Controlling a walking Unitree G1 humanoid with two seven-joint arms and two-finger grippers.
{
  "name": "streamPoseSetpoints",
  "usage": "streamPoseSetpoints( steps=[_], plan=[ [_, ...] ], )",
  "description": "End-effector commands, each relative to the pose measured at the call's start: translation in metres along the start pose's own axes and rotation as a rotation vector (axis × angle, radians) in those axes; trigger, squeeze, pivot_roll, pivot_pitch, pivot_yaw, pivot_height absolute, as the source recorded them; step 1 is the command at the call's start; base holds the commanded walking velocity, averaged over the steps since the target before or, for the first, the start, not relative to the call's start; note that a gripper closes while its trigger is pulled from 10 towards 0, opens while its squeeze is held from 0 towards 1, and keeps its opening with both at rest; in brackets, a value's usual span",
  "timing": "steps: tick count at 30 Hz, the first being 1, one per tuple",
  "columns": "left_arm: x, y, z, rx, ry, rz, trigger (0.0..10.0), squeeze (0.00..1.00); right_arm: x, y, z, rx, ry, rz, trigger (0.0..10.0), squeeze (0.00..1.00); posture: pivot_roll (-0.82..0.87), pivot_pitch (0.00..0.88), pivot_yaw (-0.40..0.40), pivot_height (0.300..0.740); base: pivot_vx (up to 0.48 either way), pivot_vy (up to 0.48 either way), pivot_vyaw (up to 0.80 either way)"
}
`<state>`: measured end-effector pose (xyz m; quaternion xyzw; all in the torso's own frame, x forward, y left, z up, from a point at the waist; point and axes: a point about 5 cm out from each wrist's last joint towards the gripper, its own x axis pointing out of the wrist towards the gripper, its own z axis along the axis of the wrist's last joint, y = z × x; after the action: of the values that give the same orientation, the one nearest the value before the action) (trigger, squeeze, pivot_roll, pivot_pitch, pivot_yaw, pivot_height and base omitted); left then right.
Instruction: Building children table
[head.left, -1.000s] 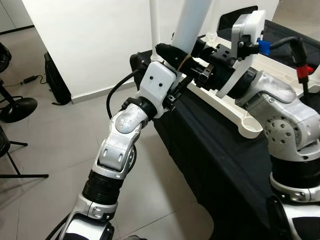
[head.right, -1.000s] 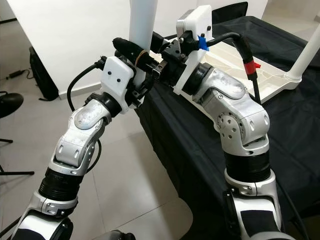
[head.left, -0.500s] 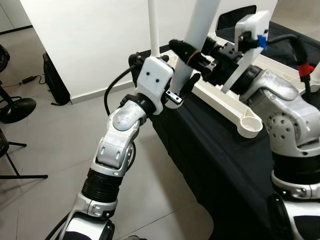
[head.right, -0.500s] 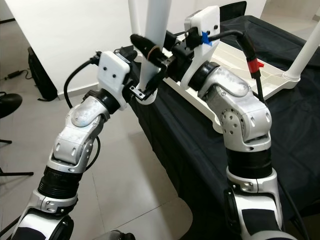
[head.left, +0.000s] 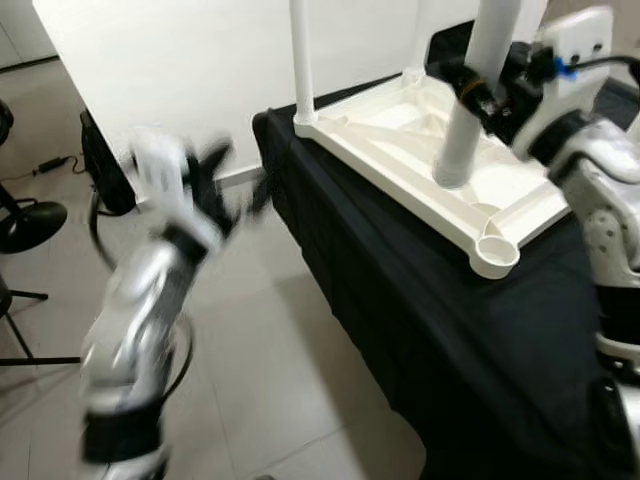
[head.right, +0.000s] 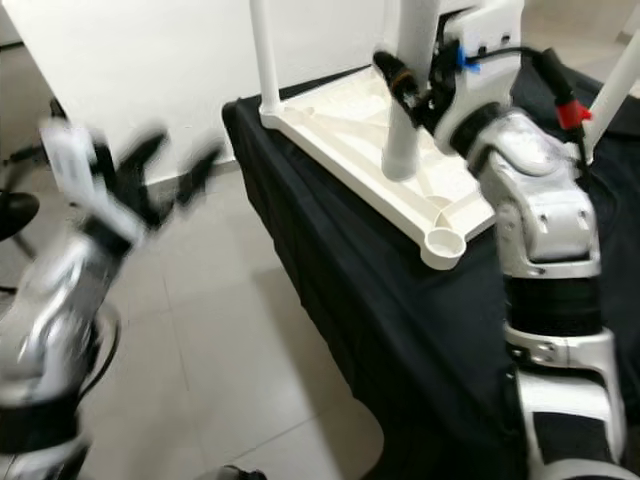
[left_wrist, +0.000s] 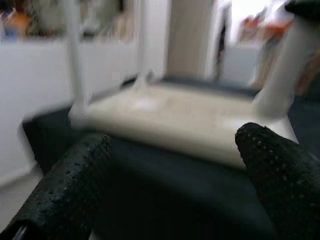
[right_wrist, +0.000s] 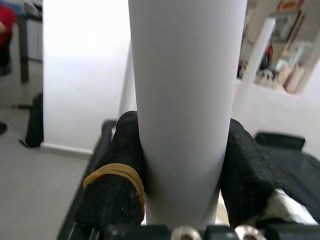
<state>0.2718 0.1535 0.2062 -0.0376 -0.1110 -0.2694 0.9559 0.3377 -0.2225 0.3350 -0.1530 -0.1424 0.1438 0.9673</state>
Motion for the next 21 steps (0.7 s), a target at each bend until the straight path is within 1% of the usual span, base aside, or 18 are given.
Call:
streamPoseSetpoints(
  steps=[1,2,3,4,5,7,8,9,10,11,12,13,16,18,20,21],
  plan=[
    [-0.011,-0.025,-0.02,-0.002,0.083,-0.119,10.0,0.0,-0.004,-0.004,-0.004,-0.002,0.019,-0.004,0.0,0.0,-0.05,0.107,-0.007,0.74,0.0,0.0,0.0],
    [-0.015,-0.033,-0.027,-0.02,0.105,-0.146,10.0,0.0,-0.005,-0.005,-0.006,-0.001,0.025,-0.008,0.0,0.0,-0.05,0.107,-0.007,0.74,0.0,0.0,0.0],
    [-0.015,-0.033,-0.027,-0.02,0.105,-0.146,10.0,0.0,-0.005,-0.005,-0.006,-0.001,0.025,-0.008,0.0,0.0,-0.05,0.107,-0.007,0.74,0.0,0.0,0.0],
    [-0.024,-0.055,-0.032,-0.078,0.116,-0.259,10.0,0.0,-0.009,-0.007,-0.014,0.017,0.043,-0.014,0.0,0.0,-0.06,0.123,-0.011,0.74,0.0,0.0,0.0],
    [-0.026,-0.06,-0.032,-0.091,0.117,-0.287,10.0,0.0,-0.009,-0.007,-0.016,0.021,0.046,-0.015,0.0,0.0,-0.06,0.123,-0.011,0.74,0.0,0.0,0.0],
    [-0.027,-0.062,-0.032,-0.098,0.118,-0.301,10.0,0.0,-0.01,-0.007,-0.016,0.023,0.048,-0.016,0.0,0.0,-0.06,0.123,-0.011,0.74,0.0,0.0,0.0],
    [-0.033,-0.072,-0.034,-0.103,0.137,-0.378,10.0,0.0,-0.016,-0.009,-0.023,0.04,0.061,-0.021,1.0,0.0,-0.06,0.137,-0.006,0.74,0.0,0.0,0.0],
    [-0.033,-0.072,-0.034,-0.103,0.137,-0.378,10.0,0.0,-0.016,-0.009,-0.023,0.04,0.061,-0.021,1.0,0.0,-0.06,0.137,-0.006,0.74,0.0,0.0,0.0],
    [-0.043,-0.083,-0.037,-0.102,0.176,-0.48,10.0,0.0,-0.029,-0.014,-0.034,0.093,0.073,-0.052,10.0,0.0,-0.06,0.148,0.001,0.74,0.0,0.0,0.0],
    [-0.043,-0.083,-0.037,-0.102,0.176,-0.48,10.0,0.0,-0.029,-0.014,-0.034,0.093,0.073,-0.052,10.0,0.0,-0.06,0.148,0.001,0.74,0.0,0.0,0.0],
    [-0.047,-0.085,-0.038,-0.096,0.19,-0.502,10.0,0.0,-0.035,-0.017,-0.038,0.121,0.073,-0.074,10.0,0.0,-0.06,0.148,0.001,0.74,0.0,0.0,0.0],
    [-0.047,-0.085,-0.038,-0.096,0.19,-0.502,10.0,0.0,-0.035,-0.017,-0.038,0.121,0.073,-0.074,10.0,0.0,-0.06,0.148,0.001,0.74,0.0,0.0,0.0],
    [-0.048,-0.08,-0.038,-0.039,0.194,-0.499,10.0,0.0,-0.049,-0.017,-0.048,0.175,0.094,-0.104,10.0,0.0,-0.06,0.166,0.018,0.74,0.0,0.0,0.0],
    [-0.048,-0.08,-0.038,-0.039,0.194,-0.499,10.0,0.0,-0.049,-0.017,-0.048,0.175,0.094,-0.104,10.0,0.0,-0.06,0.166,0.018,0.74,0.0,0.0,0.0],
    [-0.045,-0.081,-0.036,-0.014,0.18,-0.503,10.0,0.0,-0.055,-0.014,-0.054,0.179,0.103,-0.123,10.0,0.0,-0.07,0.176,0.031,0.74,0.0,0.0,0.0],
    [-0.045,-0.081,-0.036,-0.014,0.18,-0.503,10.0,0.0,-0.055,-0.014,-0.054,0.179,0.103,-0.123,10.0,0.0,-0.07,0.176,0.031,0.74,0.0,0.0,0.0]
  ],
)
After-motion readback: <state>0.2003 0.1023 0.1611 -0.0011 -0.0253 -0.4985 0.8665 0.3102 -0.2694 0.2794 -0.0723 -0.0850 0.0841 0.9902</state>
